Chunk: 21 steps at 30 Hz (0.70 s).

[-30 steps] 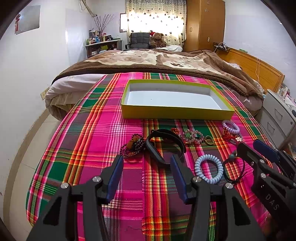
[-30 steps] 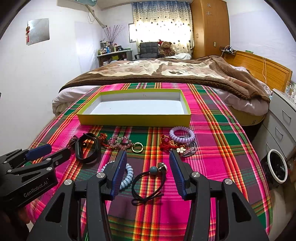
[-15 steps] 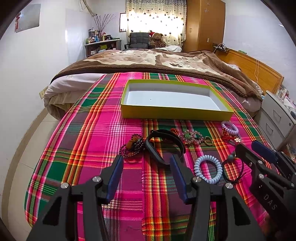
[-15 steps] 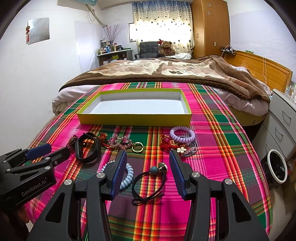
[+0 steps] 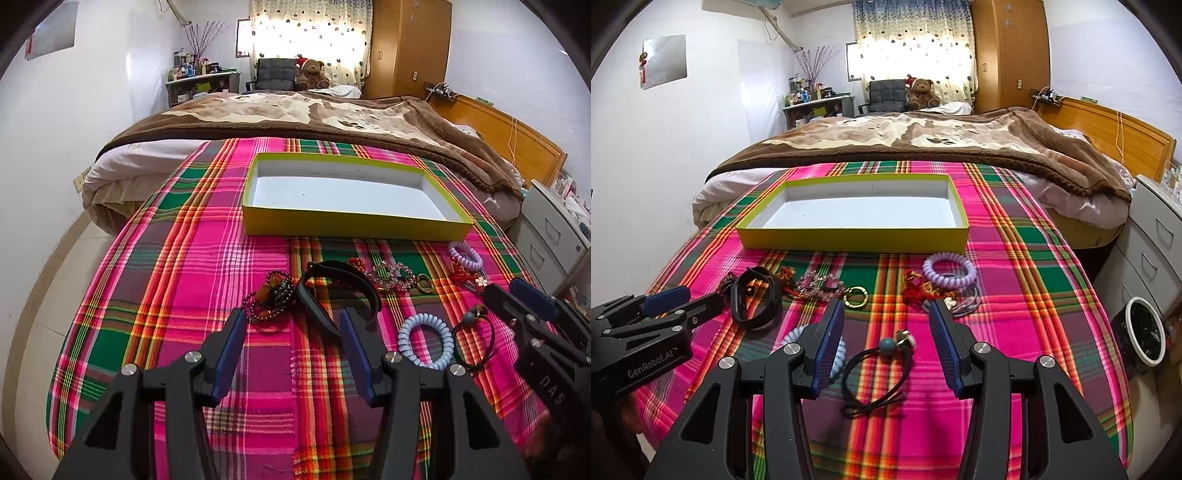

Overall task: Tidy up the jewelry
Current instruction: 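Close the right gripper on the lavender coil hair tie while the left tool moves to the beaded bracelet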

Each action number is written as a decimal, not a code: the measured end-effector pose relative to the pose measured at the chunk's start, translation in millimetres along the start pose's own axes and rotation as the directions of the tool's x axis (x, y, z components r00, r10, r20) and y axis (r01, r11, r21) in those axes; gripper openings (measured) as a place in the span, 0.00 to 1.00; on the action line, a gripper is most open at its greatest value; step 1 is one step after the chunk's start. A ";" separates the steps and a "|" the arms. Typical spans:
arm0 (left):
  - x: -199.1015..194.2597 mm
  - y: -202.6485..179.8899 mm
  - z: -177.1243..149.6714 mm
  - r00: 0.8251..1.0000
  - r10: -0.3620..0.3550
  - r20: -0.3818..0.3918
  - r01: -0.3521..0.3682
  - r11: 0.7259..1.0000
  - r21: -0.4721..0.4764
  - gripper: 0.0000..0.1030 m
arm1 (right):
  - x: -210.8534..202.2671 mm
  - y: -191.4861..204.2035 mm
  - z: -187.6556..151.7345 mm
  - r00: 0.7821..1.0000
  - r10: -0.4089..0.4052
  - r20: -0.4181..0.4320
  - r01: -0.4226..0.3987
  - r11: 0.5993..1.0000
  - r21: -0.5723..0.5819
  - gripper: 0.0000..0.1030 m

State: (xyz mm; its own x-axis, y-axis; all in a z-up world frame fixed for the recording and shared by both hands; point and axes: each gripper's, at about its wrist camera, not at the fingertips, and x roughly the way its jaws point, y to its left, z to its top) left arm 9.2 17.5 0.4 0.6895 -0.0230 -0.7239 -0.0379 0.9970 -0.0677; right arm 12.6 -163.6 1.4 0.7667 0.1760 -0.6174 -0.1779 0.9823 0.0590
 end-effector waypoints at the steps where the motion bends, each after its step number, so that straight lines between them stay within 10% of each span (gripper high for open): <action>1: 1.7 2.6 1.5 1.000 -0.007 -0.007 0.007 1.000 -0.003 0.53 | -0.5 -4.2 1.3 1.000 -0.002 0.009 0.002 1.000 0.000 0.47; 8: 9.1 26.0 8.5 1.000 -0.022 -0.018 0.021 0.999 -0.049 0.53 | 21.4 -65.1 16.8 0.997 -0.062 -0.046 0.065 0.994 0.087 0.53; 21: 22.7 47.8 10.9 0.999 -0.012 -0.052 0.007 0.996 -0.089 0.53 | 89.5 -96.8 42.8 0.974 0.071 -0.216 -0.034 0.985 0.170 0.53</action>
State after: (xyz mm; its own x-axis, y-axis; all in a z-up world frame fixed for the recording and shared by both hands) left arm 30.9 65.4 -11.7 0.6511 -0.0388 -0.7580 -0.0975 0.9862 -0.1341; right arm 124.9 -240.2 -26.0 0.6013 0.2268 -0.7662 -0.0965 0.9725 0.2122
